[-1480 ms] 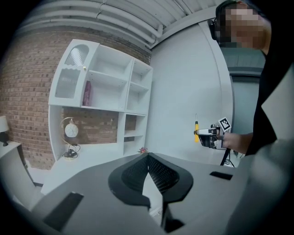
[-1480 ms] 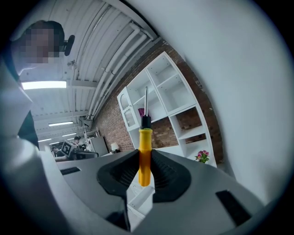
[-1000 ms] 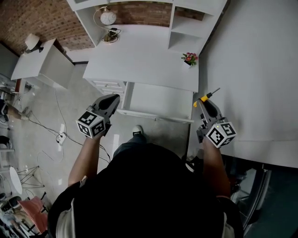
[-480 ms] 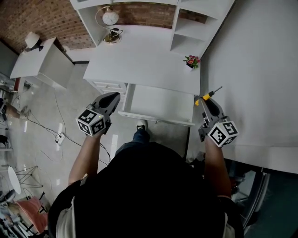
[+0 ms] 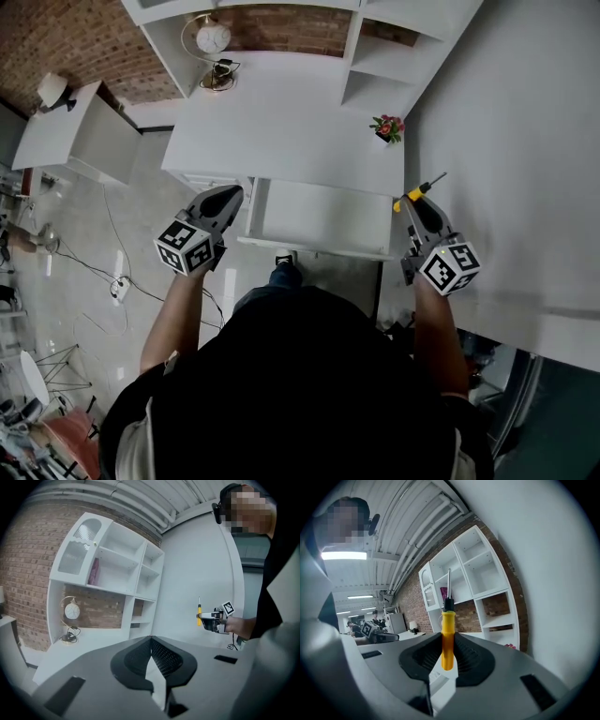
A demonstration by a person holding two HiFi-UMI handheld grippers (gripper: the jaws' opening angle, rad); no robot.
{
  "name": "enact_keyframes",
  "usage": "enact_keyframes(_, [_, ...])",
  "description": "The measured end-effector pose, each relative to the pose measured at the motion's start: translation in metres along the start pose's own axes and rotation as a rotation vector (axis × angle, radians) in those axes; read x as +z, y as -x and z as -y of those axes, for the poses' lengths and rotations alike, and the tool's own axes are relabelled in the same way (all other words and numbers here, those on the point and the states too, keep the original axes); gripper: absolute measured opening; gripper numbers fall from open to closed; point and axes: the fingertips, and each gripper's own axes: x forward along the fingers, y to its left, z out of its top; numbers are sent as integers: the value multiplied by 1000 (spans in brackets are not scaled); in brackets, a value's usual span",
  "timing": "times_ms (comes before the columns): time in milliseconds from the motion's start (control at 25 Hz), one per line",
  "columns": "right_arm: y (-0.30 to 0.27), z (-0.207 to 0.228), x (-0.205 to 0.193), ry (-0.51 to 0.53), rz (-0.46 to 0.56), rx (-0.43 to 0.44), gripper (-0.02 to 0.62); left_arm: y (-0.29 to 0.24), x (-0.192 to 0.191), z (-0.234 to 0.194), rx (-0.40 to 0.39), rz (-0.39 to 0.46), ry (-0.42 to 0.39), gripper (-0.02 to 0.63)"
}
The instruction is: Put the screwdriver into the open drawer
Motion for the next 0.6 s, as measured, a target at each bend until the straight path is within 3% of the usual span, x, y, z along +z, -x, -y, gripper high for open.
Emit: enact_keyframes(600, [-71,36,-7,-18,-57,-25,84,-57,5,-57,-37,-31,18,17])
